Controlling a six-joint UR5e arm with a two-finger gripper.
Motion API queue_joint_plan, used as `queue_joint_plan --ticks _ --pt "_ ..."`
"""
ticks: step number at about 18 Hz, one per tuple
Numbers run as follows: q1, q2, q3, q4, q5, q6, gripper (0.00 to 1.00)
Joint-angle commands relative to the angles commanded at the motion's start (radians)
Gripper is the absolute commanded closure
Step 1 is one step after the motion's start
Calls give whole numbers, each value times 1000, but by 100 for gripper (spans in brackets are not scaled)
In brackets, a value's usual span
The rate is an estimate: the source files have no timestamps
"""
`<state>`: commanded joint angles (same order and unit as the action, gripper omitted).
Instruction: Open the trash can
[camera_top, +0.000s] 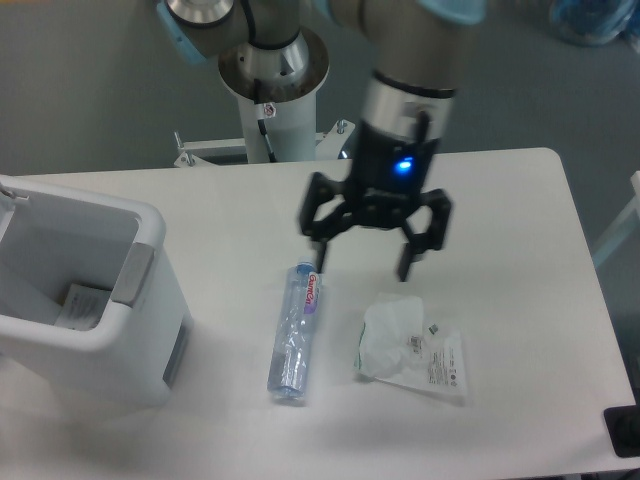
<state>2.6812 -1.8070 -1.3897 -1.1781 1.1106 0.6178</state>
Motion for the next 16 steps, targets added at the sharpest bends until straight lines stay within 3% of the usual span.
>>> queue_joint_plan --ticks 4,6,9,12,16 --pt "91 -28 -23 0 92 149 0" --pt "98 -37 -25 -2 149 197 0" --pt "141 -101 -22 0 202 302 0" --pt "149 -127 -20 0 219 506 0" --pt "143 -152 0 0 268 565 0"
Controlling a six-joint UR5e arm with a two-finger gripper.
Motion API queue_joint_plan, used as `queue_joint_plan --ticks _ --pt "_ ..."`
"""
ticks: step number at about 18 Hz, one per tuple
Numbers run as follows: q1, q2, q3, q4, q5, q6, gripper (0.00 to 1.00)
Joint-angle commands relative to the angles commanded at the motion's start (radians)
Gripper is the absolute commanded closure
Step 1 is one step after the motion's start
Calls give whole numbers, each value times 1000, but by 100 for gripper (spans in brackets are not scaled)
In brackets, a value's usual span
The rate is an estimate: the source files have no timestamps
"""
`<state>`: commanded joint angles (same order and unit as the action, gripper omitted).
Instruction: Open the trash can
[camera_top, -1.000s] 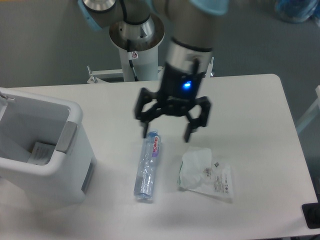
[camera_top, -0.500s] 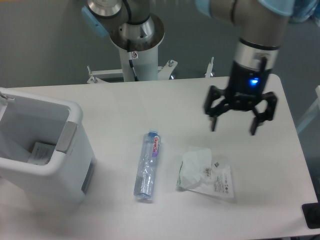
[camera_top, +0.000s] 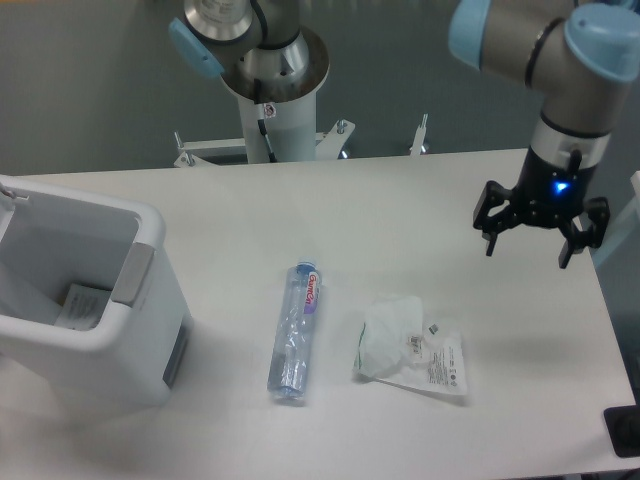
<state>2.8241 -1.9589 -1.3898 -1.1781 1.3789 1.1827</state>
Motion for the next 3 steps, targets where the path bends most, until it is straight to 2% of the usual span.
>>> queue_joint_plan --ticks 3 --pt "-8 -6 -18 0 44 -3 0"
